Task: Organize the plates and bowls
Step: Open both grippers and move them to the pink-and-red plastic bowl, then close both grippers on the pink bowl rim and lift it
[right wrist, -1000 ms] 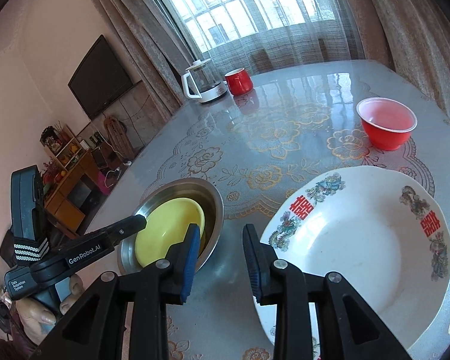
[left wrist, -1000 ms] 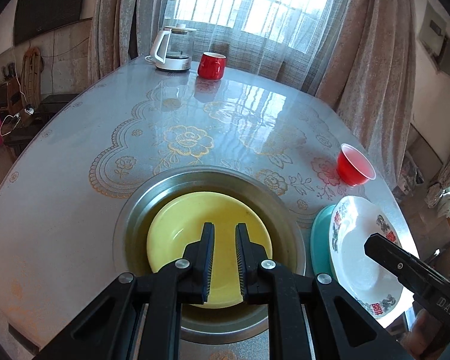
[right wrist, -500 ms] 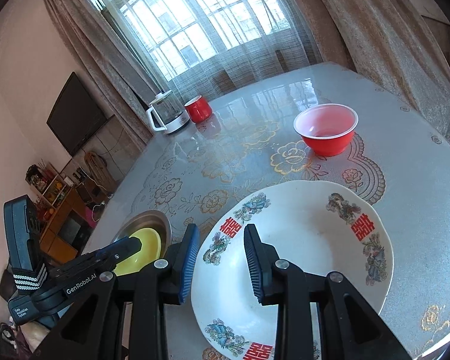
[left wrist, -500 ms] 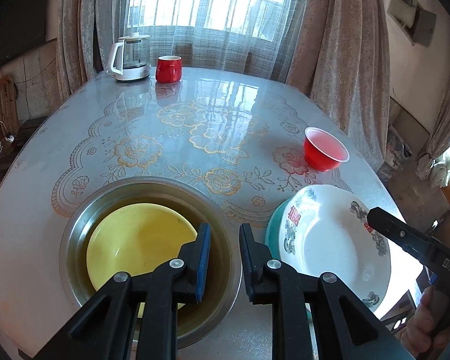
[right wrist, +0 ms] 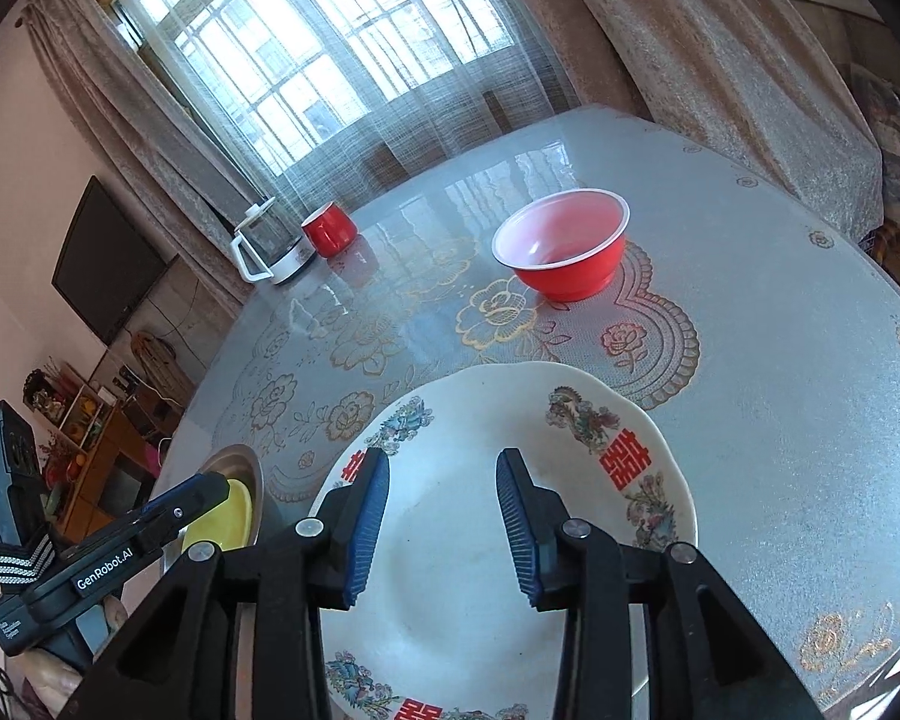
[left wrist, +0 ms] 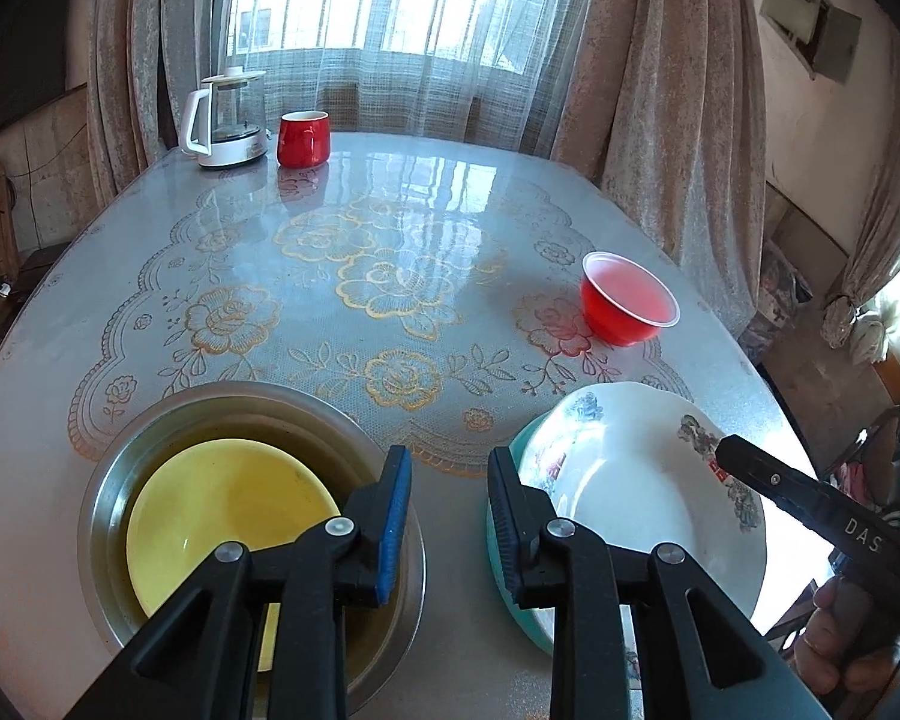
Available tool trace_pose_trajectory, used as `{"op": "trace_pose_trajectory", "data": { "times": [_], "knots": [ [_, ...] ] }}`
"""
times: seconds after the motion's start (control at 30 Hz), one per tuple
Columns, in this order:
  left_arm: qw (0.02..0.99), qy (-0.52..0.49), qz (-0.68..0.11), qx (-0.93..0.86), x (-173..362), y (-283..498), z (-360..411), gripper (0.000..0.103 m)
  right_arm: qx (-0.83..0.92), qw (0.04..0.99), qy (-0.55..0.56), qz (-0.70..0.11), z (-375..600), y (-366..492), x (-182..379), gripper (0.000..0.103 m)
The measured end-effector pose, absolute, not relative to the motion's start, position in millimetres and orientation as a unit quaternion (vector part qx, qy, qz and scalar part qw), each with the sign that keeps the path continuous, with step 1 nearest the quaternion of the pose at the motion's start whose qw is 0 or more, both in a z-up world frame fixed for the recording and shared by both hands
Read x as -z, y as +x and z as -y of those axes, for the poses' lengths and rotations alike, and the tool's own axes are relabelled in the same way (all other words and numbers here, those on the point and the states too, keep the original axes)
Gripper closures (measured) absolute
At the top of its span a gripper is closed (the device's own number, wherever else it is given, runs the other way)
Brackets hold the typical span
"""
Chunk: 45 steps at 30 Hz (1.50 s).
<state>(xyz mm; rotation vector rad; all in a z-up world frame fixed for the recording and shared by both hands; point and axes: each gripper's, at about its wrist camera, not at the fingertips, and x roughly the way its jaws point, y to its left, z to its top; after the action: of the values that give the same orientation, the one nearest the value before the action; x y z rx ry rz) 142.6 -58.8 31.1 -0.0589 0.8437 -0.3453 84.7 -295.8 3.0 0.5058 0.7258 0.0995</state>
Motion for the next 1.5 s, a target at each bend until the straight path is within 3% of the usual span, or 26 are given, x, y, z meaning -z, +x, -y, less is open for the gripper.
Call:
{"op": "trace_pose_trajectory", "data": {
  "times": [0.47, 0.57, 0.67, 1.0, 1.4, 1.5],
  "knots": [
    [0.873, -0.058, -0.434, 0.216, -37, 185, 107, 0.076, -0.014, 0.899, 0.274, -0.342, 347, 113, -14, 0.065],
    [0.871, -0.064, -0.433, 0.223, -38, 199, 120, 0.063, -0.006, 0.895, 0.286, -0.341, 361, 126, -17, 0.065],
    [0.857, -0.086, -0.45, 0.235, -37, 217, 131, 0.057, 0.001, 0.893, 0.292, -0.344, 373, 142, -17, 0.065],
    [0.85, -0.07, -0.46, 0.248, -35, 267, 182, 0.064, 0.021, 0.877, 0.315, -0.362, 403, 198, -3, 0.071],
    [0.821, -0.111, -0.509, 0.233, 4, 321, 215, 0.066, 0.034, 0.865, 0.316, -0.387, 415, 234, 15, 0.071],
    [0.812, -0.117, -0.52, 0.236, 13, 327, 222, 0.073, 0.036, 0.861, 0.315, -0.397, 415, 240, 21, 0.079]
  ]
}}
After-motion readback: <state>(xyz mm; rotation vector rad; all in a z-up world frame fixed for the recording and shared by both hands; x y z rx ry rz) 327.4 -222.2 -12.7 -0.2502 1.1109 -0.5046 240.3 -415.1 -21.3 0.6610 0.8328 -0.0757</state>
